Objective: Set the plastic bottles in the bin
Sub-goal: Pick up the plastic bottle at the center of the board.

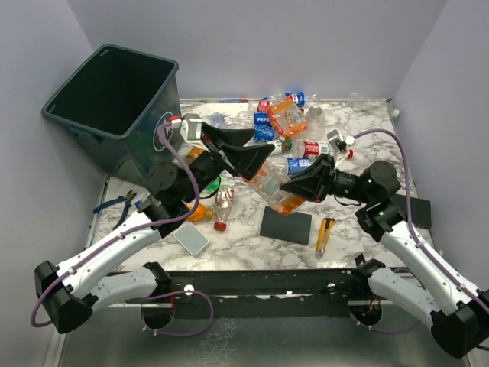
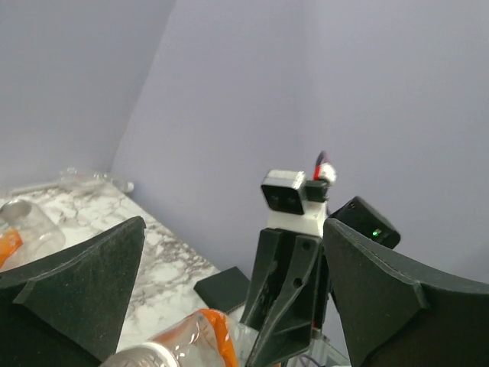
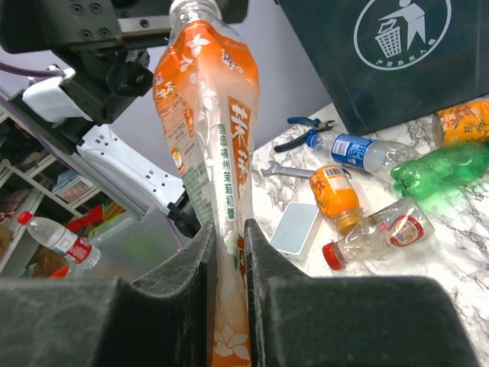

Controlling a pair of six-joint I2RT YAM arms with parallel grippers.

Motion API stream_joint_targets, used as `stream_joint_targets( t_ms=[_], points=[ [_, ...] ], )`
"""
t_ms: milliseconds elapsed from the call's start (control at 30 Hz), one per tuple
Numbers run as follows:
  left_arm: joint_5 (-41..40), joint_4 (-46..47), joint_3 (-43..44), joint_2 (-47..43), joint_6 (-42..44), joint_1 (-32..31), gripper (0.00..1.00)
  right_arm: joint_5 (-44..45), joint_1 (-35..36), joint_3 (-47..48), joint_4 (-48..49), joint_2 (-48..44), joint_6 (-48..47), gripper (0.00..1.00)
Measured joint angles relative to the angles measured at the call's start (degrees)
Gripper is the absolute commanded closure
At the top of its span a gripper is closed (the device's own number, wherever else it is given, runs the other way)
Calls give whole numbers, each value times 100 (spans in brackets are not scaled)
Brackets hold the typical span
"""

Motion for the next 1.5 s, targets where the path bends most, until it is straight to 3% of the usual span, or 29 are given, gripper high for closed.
stream_joint_targets(
  t_ms=[333, 600, 767, 900, 1000, 1267, 1333, 1400, 1500],
  points=[
    [-116, -382, -68, 66, -120, 0, 9, 658, 11, -278, 85, -535, 26, 93],
    [-345, -426, -326, -264, -352, 37, 46, 1106, 11, -446, 199, -850, 116, 93],
    [-382, -376, -326, -289, -472, 63, 48, 1204, 11, -483, 197, -964, 116, 94],
    [-367, -236, -321, -160, -601, 74, 40, 1213, 11, -501, 188, -979, 111, 94],
    [-304, -138, -291, 70, -734, 92, 39, 1211, 11, -501, 181, -977, 109, 94],
    [-184, 39, -273, 328, -1003, 101, 71, 1211, 11, -505, 79, -973, 85, 92],
    [-179, 94, -269, 328, -1036, 101, 80, 1211, 11, -507, 81, -970, 44, 79],
    [-177, 103, -269, 326, -1038, 101, 89, 1211, 11, -509, 70, -966, 37, 48],
    [-173, 118, -258, 326, -955, 103, 100, 1198, 9, -485, -52, -905, 37, 19]
  ],
)
